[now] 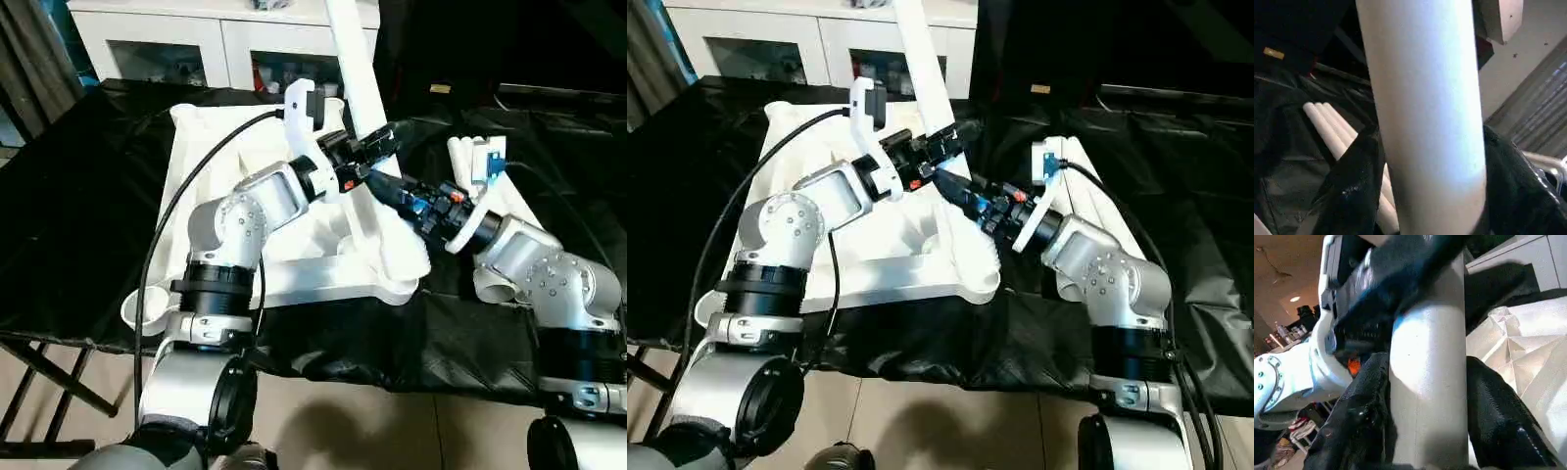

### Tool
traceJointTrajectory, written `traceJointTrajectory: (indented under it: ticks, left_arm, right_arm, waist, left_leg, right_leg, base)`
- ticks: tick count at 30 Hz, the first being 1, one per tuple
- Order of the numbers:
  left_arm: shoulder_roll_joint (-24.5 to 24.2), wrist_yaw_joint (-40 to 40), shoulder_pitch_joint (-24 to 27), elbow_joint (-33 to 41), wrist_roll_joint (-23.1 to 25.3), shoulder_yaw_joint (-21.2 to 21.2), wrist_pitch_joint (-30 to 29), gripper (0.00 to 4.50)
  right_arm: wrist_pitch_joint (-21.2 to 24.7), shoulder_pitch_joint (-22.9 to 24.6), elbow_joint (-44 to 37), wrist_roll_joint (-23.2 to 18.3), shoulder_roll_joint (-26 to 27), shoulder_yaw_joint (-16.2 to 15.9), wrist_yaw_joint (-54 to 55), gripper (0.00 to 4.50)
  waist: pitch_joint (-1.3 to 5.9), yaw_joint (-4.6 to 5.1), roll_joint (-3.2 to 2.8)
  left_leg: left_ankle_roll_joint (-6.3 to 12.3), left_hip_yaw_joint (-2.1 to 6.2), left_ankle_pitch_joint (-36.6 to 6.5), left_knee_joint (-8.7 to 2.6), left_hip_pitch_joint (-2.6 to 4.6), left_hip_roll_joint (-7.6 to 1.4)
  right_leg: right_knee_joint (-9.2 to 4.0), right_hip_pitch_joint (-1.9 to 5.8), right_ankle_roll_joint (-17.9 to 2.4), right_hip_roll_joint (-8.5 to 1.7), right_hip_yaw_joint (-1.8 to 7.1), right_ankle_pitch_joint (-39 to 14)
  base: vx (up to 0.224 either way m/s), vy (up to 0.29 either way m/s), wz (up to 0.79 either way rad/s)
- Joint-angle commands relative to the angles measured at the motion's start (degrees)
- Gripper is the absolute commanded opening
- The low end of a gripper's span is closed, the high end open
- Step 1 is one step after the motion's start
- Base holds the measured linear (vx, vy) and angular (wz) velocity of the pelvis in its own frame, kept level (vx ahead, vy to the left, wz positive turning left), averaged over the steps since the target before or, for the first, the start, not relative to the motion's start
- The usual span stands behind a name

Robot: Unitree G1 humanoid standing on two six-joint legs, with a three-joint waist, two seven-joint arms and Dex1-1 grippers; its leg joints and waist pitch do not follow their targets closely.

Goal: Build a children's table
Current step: Pick table leg

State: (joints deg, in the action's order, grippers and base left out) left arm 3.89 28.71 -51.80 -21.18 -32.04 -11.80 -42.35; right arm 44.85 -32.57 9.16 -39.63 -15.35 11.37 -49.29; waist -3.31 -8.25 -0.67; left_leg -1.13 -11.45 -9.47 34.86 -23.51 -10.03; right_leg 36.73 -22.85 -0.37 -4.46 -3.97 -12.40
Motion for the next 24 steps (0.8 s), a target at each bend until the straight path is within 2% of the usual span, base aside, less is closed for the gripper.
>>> traceJointTrajectory:
  ticks: [1,5,11,13,14,15,16,17,18,21,22,24]
  left_arm:
    - [0.1,-0.6,-0.8,0.2,-0.8,-0.5,0.2,2.51]
    - [0.0,-0.8,-1.4,-0.5,-1.4,-0.9,0.9,2.15]
    - [-0.3,-0.7,-1.7,-0.6,-0.8,-0.1,1.4,1.98]
    - [-0.5,-1.0,-1.9,-0.6,-0.3,0.3,1.7,1.94]
    - [-0.7,-2.2,-2.2,-0.7,0.9,0.9,2.5,1.94]
    - [-0.9,-2.0,-2.4,-0.8,1.5,1.5,3.0,1.94]
    - [-1.3,-1.8,-2.7,-0.9,2.3,2.4,3.6,1.93]
    - [-1.5,-1.8,-2.7,-0.9,2.6,2.8,3.8,1.89]
    - [-1.6,-1.7,-2.8,-0.8,3.0,3.2,3.9,1.89]
    - [-2.7,-1.0,-3.0,-0.2,5.8,6.3,5.5,1.87]
    - [-2.8,-1.0,-3.1,-0.2,5.9,6.5,5.6,1.87]
    - [-3.1,-0.9,-3.3,-0.2,6.8,7.6,5.9,1.87]
  right_arm:
    - [0.4,0.1,-1.9,-1.2,-0.6,0.0,-0.8,1.82]
    - [0.2,0.1,-2.1,-1.1,-0.8,-0.2,-0.6,1.82]
    - [-0.5,0.1,-2.2,-0.5,-1.2,-0.6,-0.1,1.82]
    - [-0.6,-0.1,-2.2,-0.1,-1.4,-0.8,0.3,2.37]
    - [-0.8,-0.4,-1.8,0.4,-1.5,-0.9,1.0,2.51]
    - [-0.6,-0.7,-1.6,0.4,-1.5,-0.9,1.2,2.51]
    - [-0.3,-1.0,-1.2,0.2,-1.7,-0.9,0.9,2.56]
    - [-0.2,-1.1,-1.3,0.3,-1.9,-1.1,0.8,2.85]
    - [-0.1,-1.1,-1.3,0.4,-2.1,-1.2,0.7,2.85]
    - [-0.6,-1.3,-1.8,3.5,-4.8,-4.6,-0.5,3.01]
    - [-0.7,-1.3,-1.8,3.7,-4.9,-4.8,-0.5,3.27]
    - [-0.8,-1.5,-1.9,5.0,-6.3,-6.3,-1.2,3.35]
  waist:
    - [4.44,-0.05,0.91]
    - [4.45,-0.02,0.78]
    - [4.42,0.03,0.79]
    - [4.42,0.05,0.92]
    - [4.44,0.01,0.74]
    - [4.44,0.06,0.95]
    - [4.42,0.05,0.88]
    - [4.41,0.03,0.88]
    - [4.42,0.06,0.92]
    - [4.43,0.07,0.93]
    - [4.46,0.08,1.0]
    - [4.46,0.09,1.08]
  left_leg:
    - [2.87,1.83,-4.8,-3.42,1.69,-3.27]
    - [2.87,1.84,-4.8,-3.39,1.65,-3.24]
    - [2.6,1.84,-5.3,-3.44,1.72,-3.27]
    - [2.58,1.82,-5.2,-3.43,1.68,-3.25]
    - [2.61,1.87,-5.2,-3.45,1.73,-3.31]
    - [2.6,1.9,-5.0,-3.49,1.74,-3.35]
    - [2.6,1.89,-5.2,-3.49,1.74,-3.3]
    - [2.59,1.9,-5.3,-3.52,1.75,-3.32]
    - [2.5,1.88,-5.2,-3.5,1.75,-3.32]
    - [2.49,1.87,-4.4,-3.44,1.73,-3.32]
    - [2.5,1.86,-4.3,-3.41,1.72,-3.29]
    - [2.45,1.83,-4.2,-3.36,1.73,-3.28]
  right_leg:
    - [-4.66,3.04,-12.5,-4.77,2.75,-2.4]
    - [-4.64,3.09,-12.7,-4.75,2.74,-2.0]
    - [-4.69,3.1,-12.7,-4.73,2.76,-2.0]
    - [-4.7,3.17,-12.6,-4.74,2.8,-2.1]
    - [-4.7,3.11,-12.4,-4.75,2.78,-2.2]
    - [-4.68,3.11,-12.2,-4.69,2.79,-2.1]
    - [-4.71,3.12,-11.9,-4.73,2.79,-2.5]
    - [-4.76,3.1,-11.8,-4.73,2.79,-2.8]
    - [-4.74,3.14,-11.7,-4.71,2.8,-2.7]
    - [-4.65,3.11,-11.4,-4.66,2.81,-2.0]
    - [-4.61,3.18,-11.3,-4.63,2.82,-1.8]
    - [-4.57,3.15,-11.5,-4.67,2.81,-1.7]
  base:
    - [0.0,0.0,0.0]
    - [0.0,0.0,0.0]
    - [0.0,0.0,0.0]
    - [0.0,0.0,0.0]
    - [0.0,0.0,0.0]
    - [0.0,0.0,0.0]
    - [0.0,0.0,0.0]
    - [0.0,0.0,0.0]
    - [0.0,0.0,0.0]
    - [0.0,0.0,0.0]
    - [0.0,0.0,0.0]
    - [0.0,0.0,0.0]
